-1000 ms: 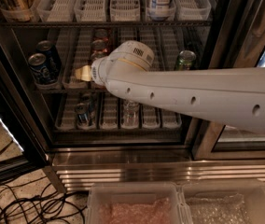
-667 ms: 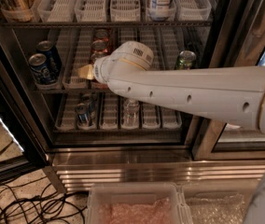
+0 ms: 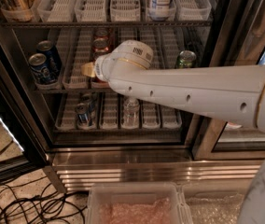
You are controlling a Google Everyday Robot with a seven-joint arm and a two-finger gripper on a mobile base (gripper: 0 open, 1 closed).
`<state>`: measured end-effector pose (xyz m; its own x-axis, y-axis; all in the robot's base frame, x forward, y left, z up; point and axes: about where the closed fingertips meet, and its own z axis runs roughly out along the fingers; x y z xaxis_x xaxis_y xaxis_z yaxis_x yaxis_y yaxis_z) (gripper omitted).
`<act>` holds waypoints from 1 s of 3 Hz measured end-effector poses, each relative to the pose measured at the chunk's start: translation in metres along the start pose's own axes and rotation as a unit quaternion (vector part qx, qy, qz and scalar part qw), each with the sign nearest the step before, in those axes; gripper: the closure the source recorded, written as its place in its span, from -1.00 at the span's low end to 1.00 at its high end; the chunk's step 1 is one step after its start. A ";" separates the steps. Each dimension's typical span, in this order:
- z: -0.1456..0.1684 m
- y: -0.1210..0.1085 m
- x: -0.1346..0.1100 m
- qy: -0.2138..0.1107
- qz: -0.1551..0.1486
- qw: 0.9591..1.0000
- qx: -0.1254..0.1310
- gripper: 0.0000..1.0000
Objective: Pick coke can from middle shelf of fridge
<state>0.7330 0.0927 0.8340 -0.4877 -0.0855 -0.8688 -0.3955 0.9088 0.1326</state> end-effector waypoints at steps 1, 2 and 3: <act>0.000 0.000 0.000 0.000 0.000 1.000 0.000 0.62; -0.003 0.001 -0.003 0.000 0.000 1.000 0.000 0.99; -0.034 0.009 -0.003 -0.002 0.015 1.000 -0.017 1.00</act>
Offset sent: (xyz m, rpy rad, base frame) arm -0.0140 -0.0049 0.0143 0.0604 0.0354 0.0163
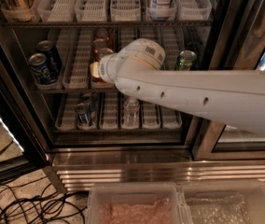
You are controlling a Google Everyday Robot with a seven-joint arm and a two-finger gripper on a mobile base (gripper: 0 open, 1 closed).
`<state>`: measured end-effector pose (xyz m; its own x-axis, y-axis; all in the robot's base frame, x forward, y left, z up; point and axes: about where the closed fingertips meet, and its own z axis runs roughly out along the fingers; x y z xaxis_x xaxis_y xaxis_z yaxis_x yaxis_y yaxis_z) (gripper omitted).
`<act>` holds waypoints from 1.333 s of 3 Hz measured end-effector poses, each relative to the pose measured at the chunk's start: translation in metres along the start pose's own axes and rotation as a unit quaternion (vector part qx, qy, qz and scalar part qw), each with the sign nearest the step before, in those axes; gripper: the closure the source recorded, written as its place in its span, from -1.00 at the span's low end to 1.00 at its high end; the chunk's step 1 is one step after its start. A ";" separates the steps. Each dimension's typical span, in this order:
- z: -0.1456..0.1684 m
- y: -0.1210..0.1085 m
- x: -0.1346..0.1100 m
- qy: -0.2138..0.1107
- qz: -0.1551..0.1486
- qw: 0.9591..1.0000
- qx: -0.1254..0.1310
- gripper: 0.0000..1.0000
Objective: Pick coke can from middle shelf of fridge
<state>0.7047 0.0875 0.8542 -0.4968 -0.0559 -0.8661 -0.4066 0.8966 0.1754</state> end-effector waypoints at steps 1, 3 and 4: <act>-0.009 0.004 0.001 0.001 0.013 1.000 -0.006 1.00; -0.042 0.019 0.006 0.001 0.040 0.999 -0.029 1.00; -0.049 0.021 -0.001 -0.010 0.039 0.998 -0.042 1.00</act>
Offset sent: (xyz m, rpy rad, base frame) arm -0.0675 -0.0201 0.0383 0.1580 0.0948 0.0035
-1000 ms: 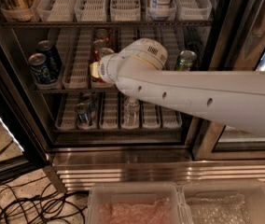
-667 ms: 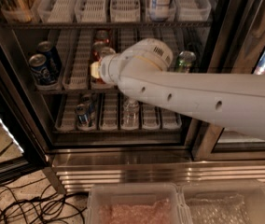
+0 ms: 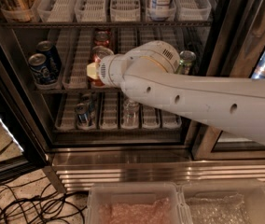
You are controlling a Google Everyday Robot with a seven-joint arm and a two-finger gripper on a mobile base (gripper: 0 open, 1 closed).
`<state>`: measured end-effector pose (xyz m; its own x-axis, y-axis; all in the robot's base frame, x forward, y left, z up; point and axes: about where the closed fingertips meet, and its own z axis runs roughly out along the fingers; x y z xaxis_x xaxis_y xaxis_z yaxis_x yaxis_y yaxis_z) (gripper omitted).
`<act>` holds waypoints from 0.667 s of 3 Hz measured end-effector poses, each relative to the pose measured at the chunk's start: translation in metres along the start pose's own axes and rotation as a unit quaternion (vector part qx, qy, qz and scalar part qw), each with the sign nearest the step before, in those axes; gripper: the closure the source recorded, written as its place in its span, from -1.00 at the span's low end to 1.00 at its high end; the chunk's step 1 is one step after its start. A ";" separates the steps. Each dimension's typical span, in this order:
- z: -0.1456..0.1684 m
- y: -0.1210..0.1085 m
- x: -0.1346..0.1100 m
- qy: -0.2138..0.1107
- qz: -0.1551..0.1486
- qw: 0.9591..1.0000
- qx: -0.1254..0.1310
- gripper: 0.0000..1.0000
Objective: Pick coke can from middle shelf of fridge
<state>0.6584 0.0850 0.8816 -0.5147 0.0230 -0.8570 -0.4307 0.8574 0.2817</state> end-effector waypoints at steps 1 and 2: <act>-0.004 0.007 0.003 0.002 0.002 1.000 -0.013 1.00; -0.002 0.013 0.023 0.034 0.023 0.999 -0.027 1.00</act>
Offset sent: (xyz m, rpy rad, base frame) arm -0.0482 -0.0200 0.0087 0.0191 0.2013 0.2842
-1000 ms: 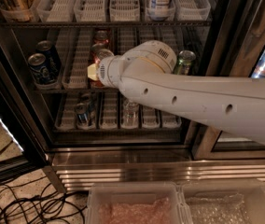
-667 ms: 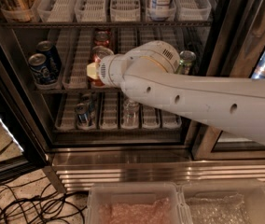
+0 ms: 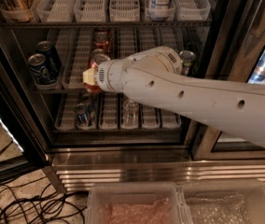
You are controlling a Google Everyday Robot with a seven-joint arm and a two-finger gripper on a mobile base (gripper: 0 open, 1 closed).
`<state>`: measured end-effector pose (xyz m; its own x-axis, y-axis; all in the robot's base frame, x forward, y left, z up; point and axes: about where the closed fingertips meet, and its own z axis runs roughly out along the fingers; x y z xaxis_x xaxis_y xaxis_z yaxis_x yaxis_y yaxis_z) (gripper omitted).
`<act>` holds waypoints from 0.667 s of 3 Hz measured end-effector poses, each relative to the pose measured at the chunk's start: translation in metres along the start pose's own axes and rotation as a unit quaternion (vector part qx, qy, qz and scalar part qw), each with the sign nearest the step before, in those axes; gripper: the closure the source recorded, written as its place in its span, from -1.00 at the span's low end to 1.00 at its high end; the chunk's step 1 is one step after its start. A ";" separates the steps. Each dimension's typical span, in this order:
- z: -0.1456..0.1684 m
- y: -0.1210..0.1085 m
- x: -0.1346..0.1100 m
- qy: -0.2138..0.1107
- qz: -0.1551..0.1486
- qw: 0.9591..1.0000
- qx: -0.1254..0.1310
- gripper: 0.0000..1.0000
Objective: Pick coke can from middle shelf of fridge
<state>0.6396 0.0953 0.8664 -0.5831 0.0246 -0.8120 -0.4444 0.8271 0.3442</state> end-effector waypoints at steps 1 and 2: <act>-0.004 0.025 0.004 0.009 0.002 1.000 -0.025 1.00; -0.015 0.018 0.016 0.029 0.022 0.999 -0.007 1.00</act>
Offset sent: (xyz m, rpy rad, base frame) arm -0.0435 -0.0100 -0.0136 -0.0084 0.1676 -0.0441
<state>0.6118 0.1024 0.8670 -0.6406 0.0285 -0.7674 -0.4266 0.8177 0.3865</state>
